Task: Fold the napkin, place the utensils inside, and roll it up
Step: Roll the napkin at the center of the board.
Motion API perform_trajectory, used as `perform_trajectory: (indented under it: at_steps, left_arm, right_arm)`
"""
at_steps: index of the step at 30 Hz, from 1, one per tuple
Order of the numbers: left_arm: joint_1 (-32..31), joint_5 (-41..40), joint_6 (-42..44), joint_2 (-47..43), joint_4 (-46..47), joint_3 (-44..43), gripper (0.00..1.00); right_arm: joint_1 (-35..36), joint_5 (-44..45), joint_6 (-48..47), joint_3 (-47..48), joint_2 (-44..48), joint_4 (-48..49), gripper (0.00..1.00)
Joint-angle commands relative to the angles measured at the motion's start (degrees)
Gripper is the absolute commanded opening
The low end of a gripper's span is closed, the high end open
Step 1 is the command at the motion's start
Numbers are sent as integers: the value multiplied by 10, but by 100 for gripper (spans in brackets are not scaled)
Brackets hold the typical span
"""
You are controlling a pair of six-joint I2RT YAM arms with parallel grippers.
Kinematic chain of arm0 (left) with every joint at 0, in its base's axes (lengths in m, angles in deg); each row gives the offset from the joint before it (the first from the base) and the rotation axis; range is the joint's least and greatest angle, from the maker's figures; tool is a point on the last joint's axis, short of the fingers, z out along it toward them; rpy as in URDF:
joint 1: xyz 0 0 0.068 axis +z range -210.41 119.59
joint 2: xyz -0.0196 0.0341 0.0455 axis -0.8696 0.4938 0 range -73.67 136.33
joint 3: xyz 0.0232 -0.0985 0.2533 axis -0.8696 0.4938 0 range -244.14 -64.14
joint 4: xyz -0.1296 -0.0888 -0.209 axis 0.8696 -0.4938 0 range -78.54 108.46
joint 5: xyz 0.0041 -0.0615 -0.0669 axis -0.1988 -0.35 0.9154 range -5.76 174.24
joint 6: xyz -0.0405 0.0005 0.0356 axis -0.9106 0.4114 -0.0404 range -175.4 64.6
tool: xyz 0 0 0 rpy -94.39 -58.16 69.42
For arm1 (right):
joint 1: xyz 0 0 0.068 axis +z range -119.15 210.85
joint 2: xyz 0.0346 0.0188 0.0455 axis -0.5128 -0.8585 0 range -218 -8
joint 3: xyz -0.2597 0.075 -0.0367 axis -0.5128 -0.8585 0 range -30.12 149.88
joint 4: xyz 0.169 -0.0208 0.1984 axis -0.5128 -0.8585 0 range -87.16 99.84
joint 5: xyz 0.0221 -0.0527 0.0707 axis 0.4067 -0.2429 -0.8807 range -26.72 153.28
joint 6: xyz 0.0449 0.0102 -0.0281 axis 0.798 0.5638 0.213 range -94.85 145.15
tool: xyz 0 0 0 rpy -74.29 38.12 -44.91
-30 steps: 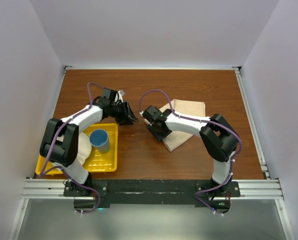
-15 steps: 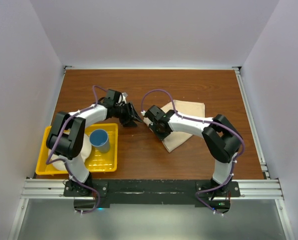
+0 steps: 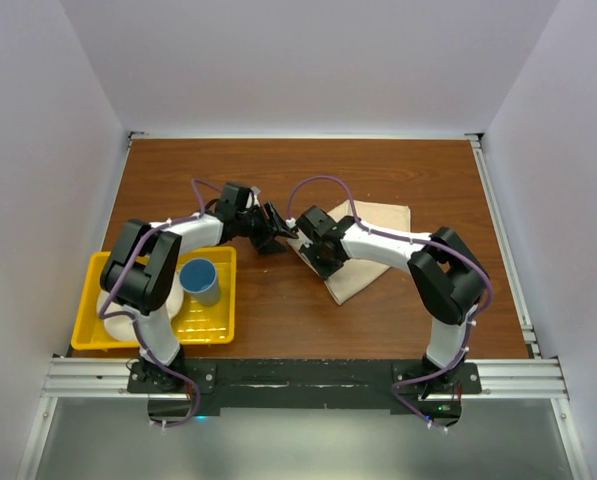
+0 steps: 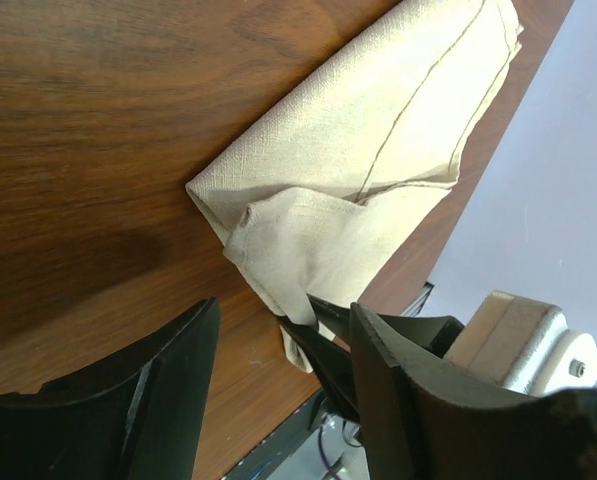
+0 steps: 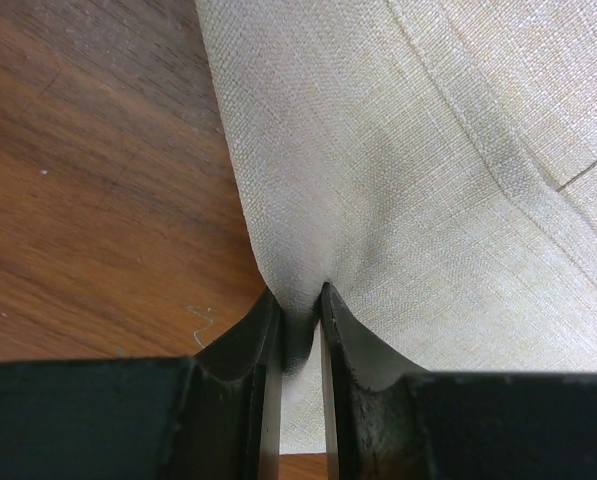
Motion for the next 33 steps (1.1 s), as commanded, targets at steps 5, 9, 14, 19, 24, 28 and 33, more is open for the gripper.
perform_trajectory:
  at_steps: [5,9,14,19,24,28,33]
  left_arm:
    - [-7,24,-60,19,79,17,65]
    - [-12,24,-73,23,95,30,67]
    - [-24,26,-78,33,114,38,68]
    - [-30,25,-82,32,134,42,68]
    - [-33,31,-87,44,142,40,68]
    - [-42,32,-92,46,146,45,68]
    - [-56,35,-110,50,159,53,68]
  right_arm:
    - [-16,-33,4,21,-2,-7,0]
    - [-23,-38,1,29,1,-14,0]
    - [-25,-44,-3,38,11,-23,0]
    - [-26,-51,-13,42,5,-26,0]
    - [-27,-52,-22,51,-5,-29,0]
    - [-26,-51,-32,52,-11,-29,0]
    - [-26,-52,-43,50,-18,-30,0]
